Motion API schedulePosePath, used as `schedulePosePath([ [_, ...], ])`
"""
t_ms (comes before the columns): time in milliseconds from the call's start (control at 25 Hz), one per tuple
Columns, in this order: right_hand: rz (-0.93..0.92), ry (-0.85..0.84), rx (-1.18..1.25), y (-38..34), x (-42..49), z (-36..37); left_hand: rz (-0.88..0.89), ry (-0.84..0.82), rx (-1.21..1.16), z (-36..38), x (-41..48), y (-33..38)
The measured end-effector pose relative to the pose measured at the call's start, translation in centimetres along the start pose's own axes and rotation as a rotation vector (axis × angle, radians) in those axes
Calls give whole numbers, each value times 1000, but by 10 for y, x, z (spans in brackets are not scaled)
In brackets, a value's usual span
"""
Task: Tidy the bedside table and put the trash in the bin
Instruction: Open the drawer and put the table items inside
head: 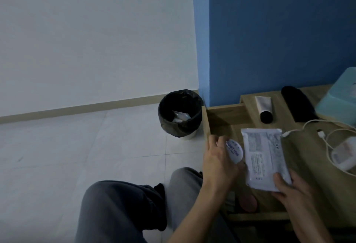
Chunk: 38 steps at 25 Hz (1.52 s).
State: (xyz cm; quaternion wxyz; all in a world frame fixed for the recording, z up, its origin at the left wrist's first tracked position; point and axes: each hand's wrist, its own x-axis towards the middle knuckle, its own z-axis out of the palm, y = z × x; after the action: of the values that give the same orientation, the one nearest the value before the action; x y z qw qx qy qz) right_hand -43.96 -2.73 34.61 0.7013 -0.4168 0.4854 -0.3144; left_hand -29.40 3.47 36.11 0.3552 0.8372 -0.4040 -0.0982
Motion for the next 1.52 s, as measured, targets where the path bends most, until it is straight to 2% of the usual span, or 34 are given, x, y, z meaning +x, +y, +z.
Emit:
schedulePosePath([
  [360,-3,-1,14,-2,4,-3,-44,3,-17,-4,-7,0],
  [520,-48,-15,-54,-7,-6,9,-57,20,-31,-10,-13,2],
  [640,-12,-42,44,-10,-8,10,-64,28,-32,-11,-16,2],
  [760,-52,-43,7,-8,-9,12,-61,33,-34,-11,-15,3],
  [920,-12,-50,18,-6,-5,6,-63,17,-44,-12,-15,3],
  [1200,48,6,-177,4,15,-1,-45,-15,-79,-3,-12,-5],
  [1400,172,97,-430,23,60,7,-93,-185,-33,29,6,-11],
  [1520,167,118,-579,38,94,16,-161,-274,35,54,23,-19],
])
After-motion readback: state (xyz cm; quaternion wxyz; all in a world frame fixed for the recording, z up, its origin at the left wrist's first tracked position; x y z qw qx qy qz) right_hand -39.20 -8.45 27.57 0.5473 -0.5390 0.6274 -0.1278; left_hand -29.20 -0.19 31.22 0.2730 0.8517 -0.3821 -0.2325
